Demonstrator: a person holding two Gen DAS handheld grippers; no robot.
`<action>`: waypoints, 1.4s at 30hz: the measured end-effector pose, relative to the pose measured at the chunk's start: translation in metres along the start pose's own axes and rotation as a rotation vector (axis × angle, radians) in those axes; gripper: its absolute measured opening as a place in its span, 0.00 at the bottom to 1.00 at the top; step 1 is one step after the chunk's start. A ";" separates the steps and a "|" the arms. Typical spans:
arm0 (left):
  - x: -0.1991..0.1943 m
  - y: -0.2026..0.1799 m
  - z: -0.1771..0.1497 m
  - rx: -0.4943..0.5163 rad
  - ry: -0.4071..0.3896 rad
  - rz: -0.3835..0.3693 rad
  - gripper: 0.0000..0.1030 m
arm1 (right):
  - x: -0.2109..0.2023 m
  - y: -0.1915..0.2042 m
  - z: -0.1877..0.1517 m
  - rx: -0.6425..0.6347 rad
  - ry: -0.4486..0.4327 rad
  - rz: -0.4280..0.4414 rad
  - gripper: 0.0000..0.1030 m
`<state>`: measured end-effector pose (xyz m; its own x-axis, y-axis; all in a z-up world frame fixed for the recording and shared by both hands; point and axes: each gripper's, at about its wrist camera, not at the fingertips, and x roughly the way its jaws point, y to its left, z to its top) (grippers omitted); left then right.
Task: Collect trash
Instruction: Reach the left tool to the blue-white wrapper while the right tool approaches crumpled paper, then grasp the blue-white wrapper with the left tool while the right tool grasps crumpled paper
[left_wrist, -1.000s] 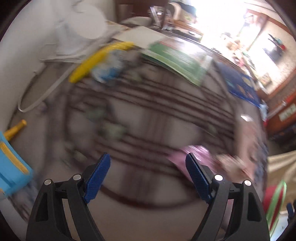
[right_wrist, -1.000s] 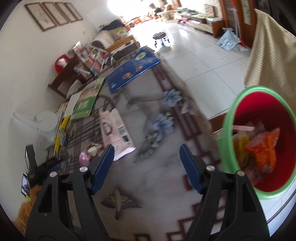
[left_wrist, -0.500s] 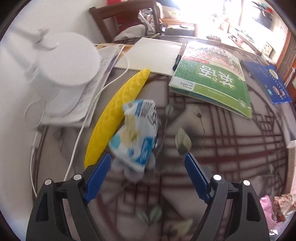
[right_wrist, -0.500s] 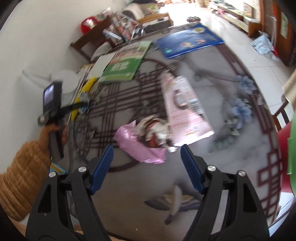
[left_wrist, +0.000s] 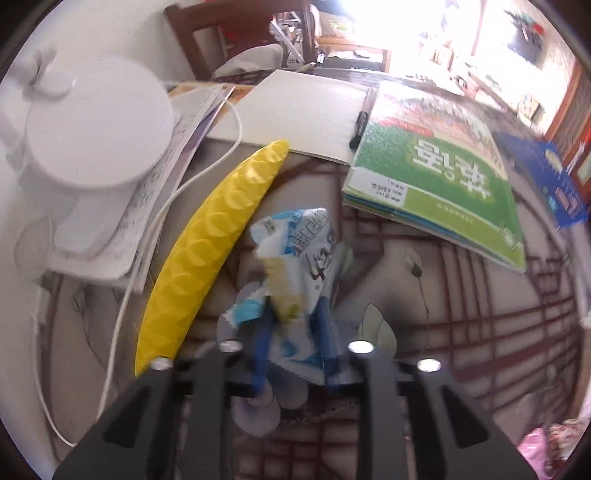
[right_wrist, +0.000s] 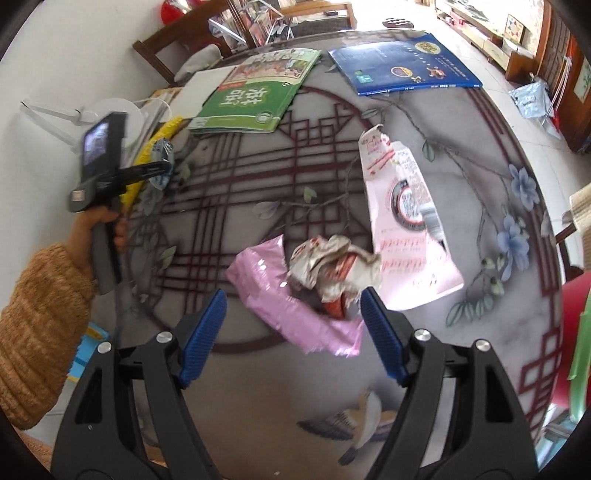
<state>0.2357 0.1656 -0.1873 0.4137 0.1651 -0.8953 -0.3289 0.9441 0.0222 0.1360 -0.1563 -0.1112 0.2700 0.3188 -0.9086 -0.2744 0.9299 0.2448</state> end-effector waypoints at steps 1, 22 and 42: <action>-0.005 0.004 -0.003 -0.031 0.003 -0.031 0.11 | 0.003 0.001 0.004 -0.016 0.003 -0.015 0.71; -0.031 -0.019 -0.068 -0.022 0.089 -0.179 0.43 | 0.016 -0.023 0.017 0.002 -0.022 -0.036 0.34; -0.128 -0.065 -0.088 0.051 -0.040 -0.292 0.09 | -0.061 -0.035 -0.008 0.087 -0.247 0.032 0.34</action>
<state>0.1293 0.0583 -0.1129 0.5182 -0.1049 -0.8488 -0.1483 0.9664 -0.2100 0.1218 -0.2093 -0.0666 0.4827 0.3734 -0.7922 -0.2092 0.9275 0.3097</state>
